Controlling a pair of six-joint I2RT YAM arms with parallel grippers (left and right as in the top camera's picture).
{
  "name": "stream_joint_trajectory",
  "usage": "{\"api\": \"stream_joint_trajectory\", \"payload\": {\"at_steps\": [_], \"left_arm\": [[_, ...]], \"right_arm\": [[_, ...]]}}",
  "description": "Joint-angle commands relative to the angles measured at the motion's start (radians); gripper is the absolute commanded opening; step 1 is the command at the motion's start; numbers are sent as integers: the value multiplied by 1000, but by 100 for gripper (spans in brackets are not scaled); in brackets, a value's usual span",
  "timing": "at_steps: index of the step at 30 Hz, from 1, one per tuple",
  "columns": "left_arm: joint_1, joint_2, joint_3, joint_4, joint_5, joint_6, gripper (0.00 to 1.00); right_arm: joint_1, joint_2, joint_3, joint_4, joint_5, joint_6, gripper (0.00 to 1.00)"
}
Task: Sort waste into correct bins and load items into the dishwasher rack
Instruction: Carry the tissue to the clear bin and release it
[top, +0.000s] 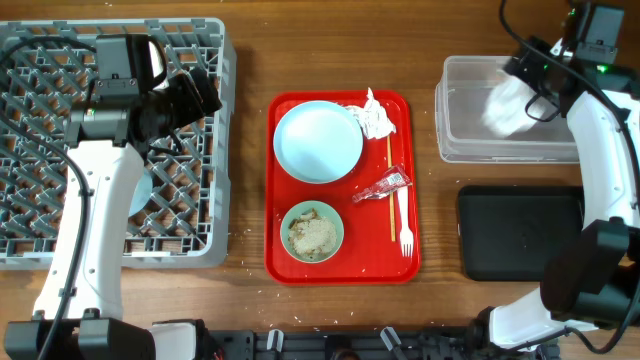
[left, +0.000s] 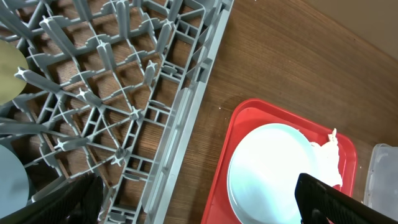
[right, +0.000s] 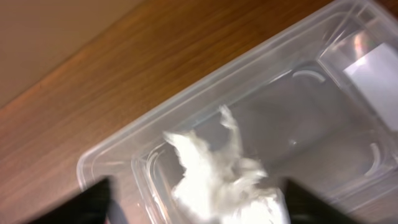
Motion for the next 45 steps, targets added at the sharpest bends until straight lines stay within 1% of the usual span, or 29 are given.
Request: {"api": "stream_joint_trajectory", "payload": {"at_steps": [1,3,4,5,6,7,8,9,11,13,15,17,18,21,24,27,34,35,36,38,40,42,45], "left_arm": [[2,-10,8,3,8,-9,100],[2,-10,8,2,8,-9,100],[2,-10,8,2,8,-9,100],[2,-10,8,2,8,-9,100],[2,-10,8,2,8,-9,100],[2,-10,8,3,8,-9,100],[2,-10,8,2,8,-9,100],[2,-10,8,2,8,-9,100],[2,-10,8,3,8,-9,100],[2,-10,8,3,8,-9,100],[2,-10,8,2,8,-9,100],[2,-10,8,2,8,-9,100],[2,-10,8,3,8,-9,100],[2,-10,8,2,8,-9,100],[2,-10,8,3,8,-9,100],[2,-10,8,2,8,-9,100],[2,-10,8,2,8,-9,100],[2,-10,8,3,8,-9,100],[2,-10,8,3,8,-9,100],[2,-10,8,3,8,-9,100],[2,-10,8,3,8,-9,100],[2,-10,8,3,8,-9,100],[2,-10,8,3,8,-9,100]], "right_arm": [[5,-32,0,-4,-247,-79,100],[11,-68,0,-26,-422,-86,99],[27,-81,0,-32,-542,-96,95],[51,-84,0,-41,-602,-106,91],[84,-84,0,-50,-620,-114,88],[142,-77,-3,-66,-583,-124,74],[204,-74,-16,-68,-506,-125,66],[289,-68,-38,-64,-374,-113,61],[417,-32,-53,-52,-162,-107,60],[522,34,-53,-20,-8,-107,60],[581,116,-53,16,119,-64,55],[586,171,-53,43,144,-24,50],[580,207,-53,63,144,8,45],[575,260,-52,103,113,42,42],[576,301,-53,118,95,147,31],[576,346,-53,159,95,195,30],[576,418,-53,218,99,183,31],[576,418,-53,217,99,182,30],[576,418,-52,218,99,174,24],[575,417,-50,211,95,149,4],[575,399,-29,180,96,134,4],[566,335,24,116,107,91,4],[520,207,103,21,106,86,4]]}}
